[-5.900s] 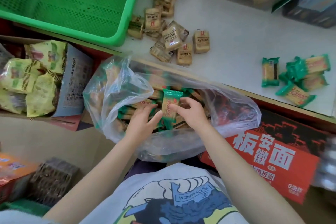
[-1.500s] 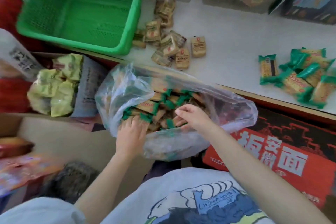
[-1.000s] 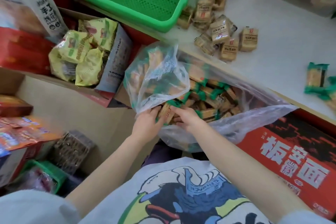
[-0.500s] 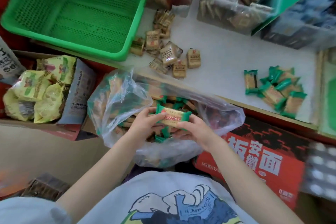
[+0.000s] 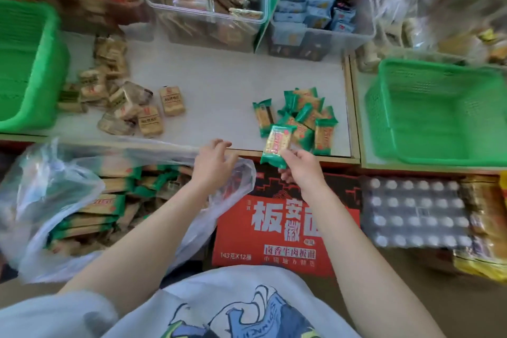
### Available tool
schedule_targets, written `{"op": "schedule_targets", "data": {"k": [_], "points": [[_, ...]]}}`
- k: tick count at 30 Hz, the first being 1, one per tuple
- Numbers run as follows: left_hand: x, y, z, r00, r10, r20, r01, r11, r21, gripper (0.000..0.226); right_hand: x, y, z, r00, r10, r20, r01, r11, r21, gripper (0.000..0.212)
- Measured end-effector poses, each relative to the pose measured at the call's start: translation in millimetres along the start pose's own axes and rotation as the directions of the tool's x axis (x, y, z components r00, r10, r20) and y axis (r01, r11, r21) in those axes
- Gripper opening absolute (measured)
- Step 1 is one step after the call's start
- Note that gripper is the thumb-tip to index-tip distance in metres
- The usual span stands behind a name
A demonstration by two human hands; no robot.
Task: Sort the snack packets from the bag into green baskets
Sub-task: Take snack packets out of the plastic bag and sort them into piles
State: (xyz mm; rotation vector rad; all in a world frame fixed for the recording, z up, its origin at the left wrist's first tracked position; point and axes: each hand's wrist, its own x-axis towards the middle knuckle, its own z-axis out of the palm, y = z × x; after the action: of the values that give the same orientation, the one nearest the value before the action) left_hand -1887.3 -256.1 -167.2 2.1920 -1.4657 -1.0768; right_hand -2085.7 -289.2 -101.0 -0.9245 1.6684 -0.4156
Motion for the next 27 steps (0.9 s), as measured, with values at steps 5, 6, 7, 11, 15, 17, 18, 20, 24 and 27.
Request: {"op": "schedule_targets", "data": {"k": [5,6,7,11,15,17,18,20,24,27], "points": [[5,-19,25,0.99,0.037,0.133,-0.081,0.935,0.344,0.056,55,-22,-22,0.992,-0.005,-0.124,0.031,0.977,0.21,0.018],[3,-20,27,0.991,0.035,0.131,-0.078,0.935,0.345,0.057,64,-21,-24,0.989,0.009,-0.151,0.022,0.979,0.201,0.019],[2,-20,27,0.992,0.03,0.125,-0.072,0.937,0.341,0.058,69,-17,-25,0.984,0.028,-0.176,0.001,0.986,0.166,0.019],[3,-18,26,0.99,0.022,0.137,-0.068,0.939,0.337,0.057,65,4,-20,0.977,0.089,-0.192,-0.073,0.994,0.087,0.02],[-13,-22,9,0.988,0.14,0.071,-0.155,0.949,0.275,0.049,15,3,16,0.999,-0.042,-0.03,0.043,0.999,0.022,0.013],[-38,-46,-7,0.974,0.203,-0.097,-0.176,0.957,0.232,0.041,-14,2,48,0.98,-0.133,0.15,0.145,0.987,-0.072,0.013],[-52,-66,-15,0.965,0.197,-0.171,-0.156,0.961,0.228,0.04,-25,4,66,0.956,-0.158,0.248,0.192,0.974,-0.121,0.013],[-81,-113,-27,0.972,0.092,-0.216,-0.033,0.964,0.264,0.037,-38,13,105,0.899,-0.172,0.403,0.278,0.935,-0.219,0.014],[-132,-194,-42,0.981,-0.193,-0.033,0.193,0.924,0.331,0.027,-35,33,176,0.834,-0.148,0.531,0.43,0.778,-0.459,0.012],[-160,-219,-49,0.976,-0.215,0.023,0.202,0.946,0.255,0.041,-31,44,217,0.793,-0.073,0.604,0.47,0.704,-0.532,0.013]]}}
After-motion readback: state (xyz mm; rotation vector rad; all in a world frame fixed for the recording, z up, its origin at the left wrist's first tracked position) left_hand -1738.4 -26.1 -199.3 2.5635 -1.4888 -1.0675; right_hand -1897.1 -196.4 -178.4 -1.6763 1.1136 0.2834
